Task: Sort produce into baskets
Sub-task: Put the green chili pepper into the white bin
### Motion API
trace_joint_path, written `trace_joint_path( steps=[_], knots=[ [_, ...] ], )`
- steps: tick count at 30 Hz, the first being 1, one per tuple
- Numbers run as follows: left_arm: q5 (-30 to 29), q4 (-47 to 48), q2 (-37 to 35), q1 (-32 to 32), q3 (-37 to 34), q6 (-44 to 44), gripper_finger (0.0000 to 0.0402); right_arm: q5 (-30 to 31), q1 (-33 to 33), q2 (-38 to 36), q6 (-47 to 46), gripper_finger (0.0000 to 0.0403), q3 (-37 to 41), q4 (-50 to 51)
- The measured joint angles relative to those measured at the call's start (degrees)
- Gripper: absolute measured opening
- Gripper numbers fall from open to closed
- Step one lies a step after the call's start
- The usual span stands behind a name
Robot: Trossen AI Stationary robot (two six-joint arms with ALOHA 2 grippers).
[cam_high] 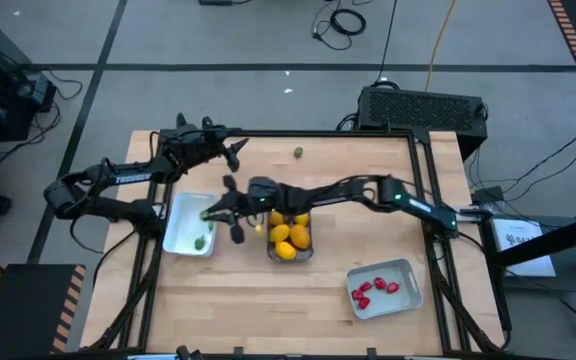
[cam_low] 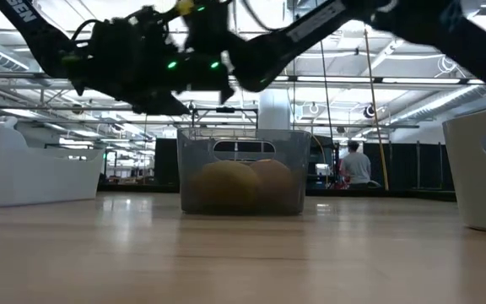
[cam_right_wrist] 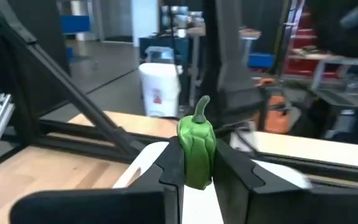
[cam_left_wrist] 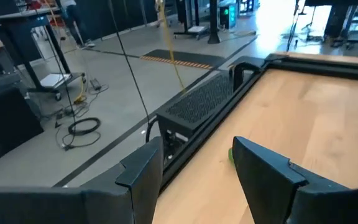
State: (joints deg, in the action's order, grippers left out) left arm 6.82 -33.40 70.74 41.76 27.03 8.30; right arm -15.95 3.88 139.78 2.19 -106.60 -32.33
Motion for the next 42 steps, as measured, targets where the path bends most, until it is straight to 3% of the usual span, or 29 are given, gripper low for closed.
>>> trace_joint_path(
  steps=[8, 21, 24, 27, 30, 33, 37, 39, 42],
  knots=[
    [-0.3, 0.4, 0.0, 0.0, 0.0, 1.5, 0.0200, -1.2, 0.1, 12.0, -4.4, 0.0072, -16.7, 7.7],
    [-1.0, 1.9, 0.0, 0.2, 0.0, 2.7, 0.0200, -4.4, 2.1, 13.6, -6.7, 0.0204, -24.2, 20.1],
    [-3.7, 3.4, 0.0, 0.2, 0.0, 3.6, 0.0200, -10.5, 2.8, 13.6, -7.5, 0.0217, -28.3, 28.5],
    [-7.9, 4.1, 0.0, 0.2, 0.0, 4.2, 0.0200, -19.8, 3.6, 10.9, -7.6, 0.0223, -27.2, 34.0],
    [-13.9, 5.0, 0.0, 0.2, 0.0, 4.2, 0.0200, -23.7, 4.6, 7.4, -4.7, 0.0224, -27.2, 45.3],
    [-21.5, 6.3, 0.0, 0.2, 0.0, 4.2, 0.0200, -21.4, 5.7, 3.8, 1.9, 0.0224, -27.2, 58.8],
    [-31.8, 7.7, 0.0, 0.2, 0.0, 4.1, 0.0200, -10.6, 7.5, 0.0, 10.4, 0.0224, -27.2, 75.0],
    [-35.3, 8.6, 0.0, 0.2, 0.0, 4.0, 0.0200, -5.4, 8.8, -0.8, 11.5, 0.0224, -27.2, 81.4],
    [-38.5, 10.5, 0.0, 0.3, 0.0, 4.0, 0.0200, -2.6, 11.8, -0.7, 12.2, 0.0224, -27.2, 88.2]
  ],
)
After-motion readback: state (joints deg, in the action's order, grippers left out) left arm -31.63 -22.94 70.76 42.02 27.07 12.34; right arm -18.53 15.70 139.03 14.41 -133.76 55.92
